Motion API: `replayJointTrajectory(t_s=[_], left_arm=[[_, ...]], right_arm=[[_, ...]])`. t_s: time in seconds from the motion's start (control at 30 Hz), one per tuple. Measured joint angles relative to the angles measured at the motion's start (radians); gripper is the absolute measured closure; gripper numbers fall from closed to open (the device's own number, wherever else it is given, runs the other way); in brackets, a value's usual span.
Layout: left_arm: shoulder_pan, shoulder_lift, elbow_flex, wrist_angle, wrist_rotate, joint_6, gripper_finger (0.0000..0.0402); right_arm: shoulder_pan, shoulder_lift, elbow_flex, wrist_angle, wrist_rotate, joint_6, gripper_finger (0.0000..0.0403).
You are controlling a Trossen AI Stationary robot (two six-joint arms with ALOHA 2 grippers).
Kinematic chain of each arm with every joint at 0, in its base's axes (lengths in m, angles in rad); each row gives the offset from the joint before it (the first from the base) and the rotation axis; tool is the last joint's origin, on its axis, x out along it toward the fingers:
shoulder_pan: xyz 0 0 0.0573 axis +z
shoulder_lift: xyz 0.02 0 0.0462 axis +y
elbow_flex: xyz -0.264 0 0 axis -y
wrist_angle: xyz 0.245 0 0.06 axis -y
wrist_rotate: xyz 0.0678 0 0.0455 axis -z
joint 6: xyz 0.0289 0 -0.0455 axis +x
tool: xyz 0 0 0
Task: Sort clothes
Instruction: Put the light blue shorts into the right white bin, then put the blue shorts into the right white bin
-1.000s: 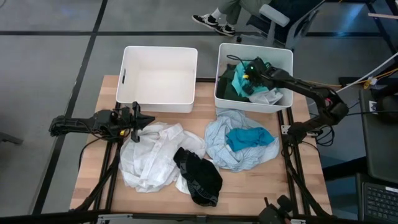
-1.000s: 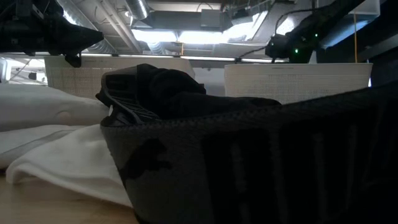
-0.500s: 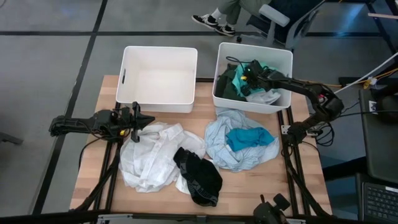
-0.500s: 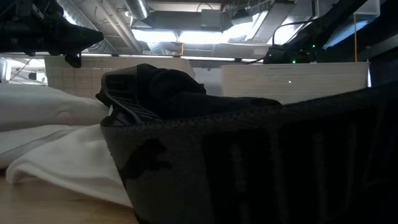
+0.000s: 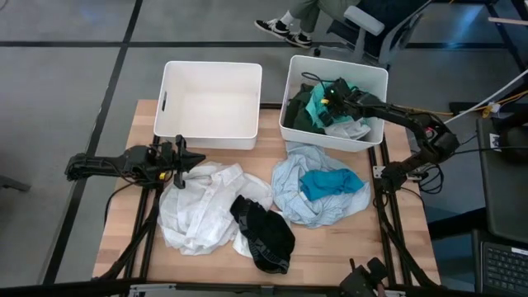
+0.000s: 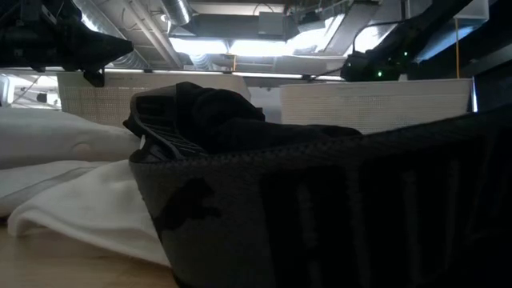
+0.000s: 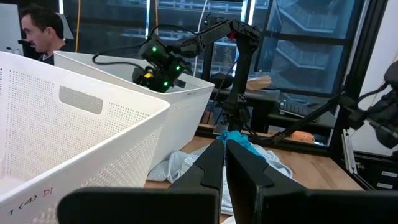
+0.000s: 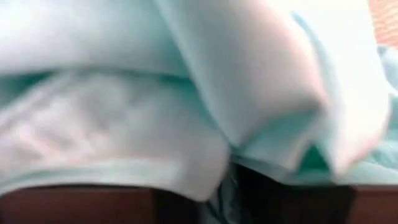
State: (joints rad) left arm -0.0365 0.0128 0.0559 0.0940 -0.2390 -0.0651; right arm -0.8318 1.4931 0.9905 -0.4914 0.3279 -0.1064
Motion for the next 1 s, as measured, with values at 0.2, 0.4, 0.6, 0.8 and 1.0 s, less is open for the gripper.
replayJointTrajectory(t_s=[0.2,0.4,0.6,0.8,1.0], left_arm=[[0.000,0.000,0.000,0.000,0.000,-0.003,0.0393],[0.000,0.000,0.000,0.000,0.000,-0.005,0.0393],[0.000,0.000,0.000,0.001,0.000,-0.006,0.0393],[0.000,0.000,0.000,0.001,0.000,-0.006,0.0393],[0.000,0.000,0.000,0.001,0.000,-0.006,0.0393]], right_arm=[[0.001,-0.058,0.081,-0.081,-0.010,-0.002,0.0230],[0.001,-0.074,0.186,-0.198,-0.014,0.001,0.0181],[0.001,-0.075,0.315,-0.326,-0.028,0.020,0.0138],[0.001,-0.075,0.443,-0.455,-0.115,0.038,0.0127],[0.035,-0.076,0.510,-0.564,-0.219,0.058,0.0127]])
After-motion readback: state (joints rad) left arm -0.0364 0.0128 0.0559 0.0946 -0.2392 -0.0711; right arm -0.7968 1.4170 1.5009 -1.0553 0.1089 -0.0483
